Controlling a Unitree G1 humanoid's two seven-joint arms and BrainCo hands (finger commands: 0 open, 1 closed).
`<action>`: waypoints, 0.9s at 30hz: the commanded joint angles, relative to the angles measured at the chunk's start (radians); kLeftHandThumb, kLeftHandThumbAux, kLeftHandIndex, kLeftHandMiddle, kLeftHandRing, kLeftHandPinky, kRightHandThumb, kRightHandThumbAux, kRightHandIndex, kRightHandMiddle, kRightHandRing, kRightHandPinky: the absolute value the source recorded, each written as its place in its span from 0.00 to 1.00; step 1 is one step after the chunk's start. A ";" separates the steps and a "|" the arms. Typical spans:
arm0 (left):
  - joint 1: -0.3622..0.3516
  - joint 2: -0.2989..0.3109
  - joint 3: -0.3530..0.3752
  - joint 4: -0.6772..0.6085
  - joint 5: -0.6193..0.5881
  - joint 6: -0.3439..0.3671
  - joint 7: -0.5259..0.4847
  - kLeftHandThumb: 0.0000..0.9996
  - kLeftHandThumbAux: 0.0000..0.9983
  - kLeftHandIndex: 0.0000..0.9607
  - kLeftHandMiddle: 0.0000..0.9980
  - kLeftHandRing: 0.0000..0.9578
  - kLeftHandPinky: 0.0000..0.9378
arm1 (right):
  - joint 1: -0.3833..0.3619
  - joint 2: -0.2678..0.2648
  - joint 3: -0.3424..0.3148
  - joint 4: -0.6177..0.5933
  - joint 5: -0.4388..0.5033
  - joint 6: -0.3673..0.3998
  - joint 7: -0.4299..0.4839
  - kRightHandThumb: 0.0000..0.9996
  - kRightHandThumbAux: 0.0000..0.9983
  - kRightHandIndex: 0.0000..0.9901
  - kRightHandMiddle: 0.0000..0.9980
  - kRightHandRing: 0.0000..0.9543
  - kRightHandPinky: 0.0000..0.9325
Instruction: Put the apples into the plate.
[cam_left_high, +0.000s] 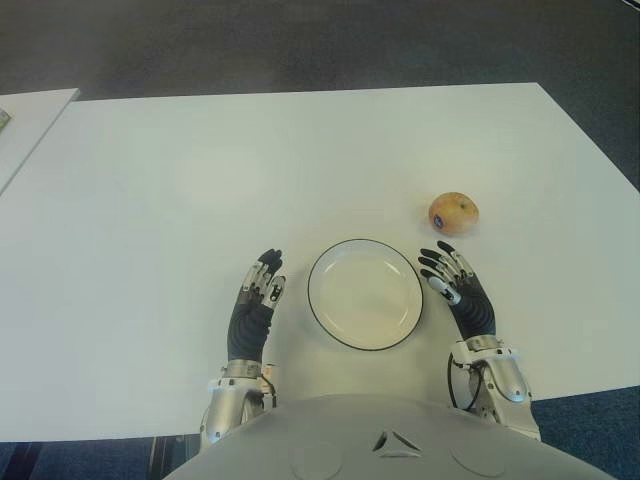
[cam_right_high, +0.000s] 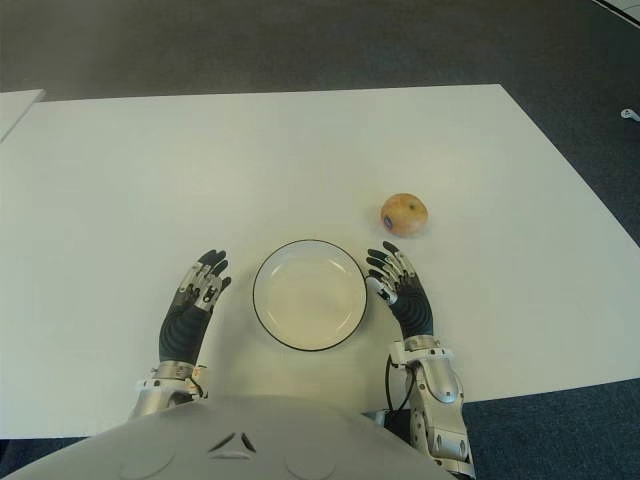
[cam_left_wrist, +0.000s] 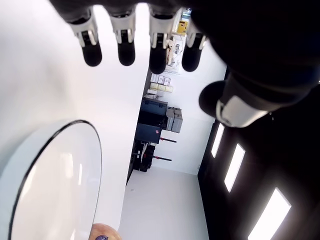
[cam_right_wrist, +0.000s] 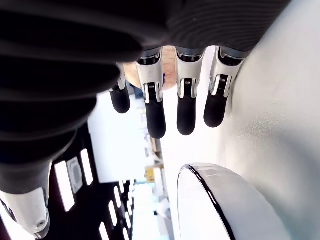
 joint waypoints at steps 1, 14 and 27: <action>0.002 -0.025 -0.029 0.005 0.009 0.014 0.001 0.24 0.53 0.13 0.11 0.09 0.12 | 0.007 0.002 -0.002 0.022 0.004 0.011 0.002 0.20 0.65 0.12 0.26 0.23 0.22; -0.017 -0.036 -0.024 0.026 0.000 0.009 0.002 0.24 0.54 0.12 0.12 0.10 0.12 | -0.011 -0.008 -0.021 -0.007 0.022 0.027 0.003 0.21 0.64 0.11 0.25 0.21 0.20; -0.034 -0.030 -0.010 0.038 -0.015 0.011 -0.004 0.24 0.53 0.13 0.12 0.10 0.12 | -0.052 -0.002 -0.065 -0.061 -0.021 -0.013 -0.062 0.28 0.62 0.12 0.26 0.23 0.23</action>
